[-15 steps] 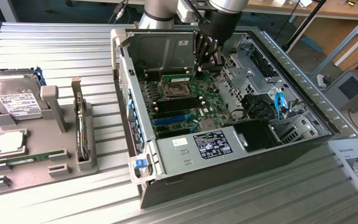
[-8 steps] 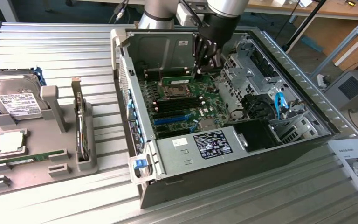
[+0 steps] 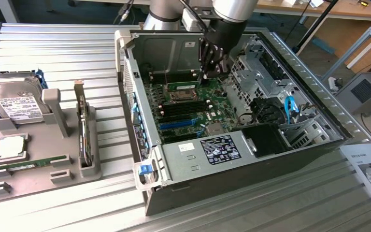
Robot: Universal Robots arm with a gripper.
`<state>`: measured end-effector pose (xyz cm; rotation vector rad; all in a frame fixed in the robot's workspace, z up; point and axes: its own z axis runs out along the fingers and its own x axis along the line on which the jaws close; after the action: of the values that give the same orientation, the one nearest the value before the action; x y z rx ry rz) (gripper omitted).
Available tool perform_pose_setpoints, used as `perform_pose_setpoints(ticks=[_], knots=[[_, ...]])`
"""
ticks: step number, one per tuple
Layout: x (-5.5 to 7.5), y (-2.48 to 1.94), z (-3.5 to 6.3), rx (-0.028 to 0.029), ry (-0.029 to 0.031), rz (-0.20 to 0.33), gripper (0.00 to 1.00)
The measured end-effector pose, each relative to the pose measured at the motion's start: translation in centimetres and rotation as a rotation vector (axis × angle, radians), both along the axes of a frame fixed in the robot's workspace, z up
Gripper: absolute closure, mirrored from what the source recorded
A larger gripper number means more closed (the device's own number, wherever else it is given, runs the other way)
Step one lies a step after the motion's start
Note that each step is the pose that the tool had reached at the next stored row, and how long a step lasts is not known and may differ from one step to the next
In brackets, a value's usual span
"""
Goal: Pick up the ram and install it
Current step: 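Insert the ram into the slot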
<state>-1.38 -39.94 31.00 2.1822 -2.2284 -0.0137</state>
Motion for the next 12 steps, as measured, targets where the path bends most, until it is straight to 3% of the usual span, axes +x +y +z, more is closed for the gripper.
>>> perform_pose_setpoints(ticks=[12], knots=[[0.0,0.00,-1.85,0.0000,0.0000,0.000,0.88]])
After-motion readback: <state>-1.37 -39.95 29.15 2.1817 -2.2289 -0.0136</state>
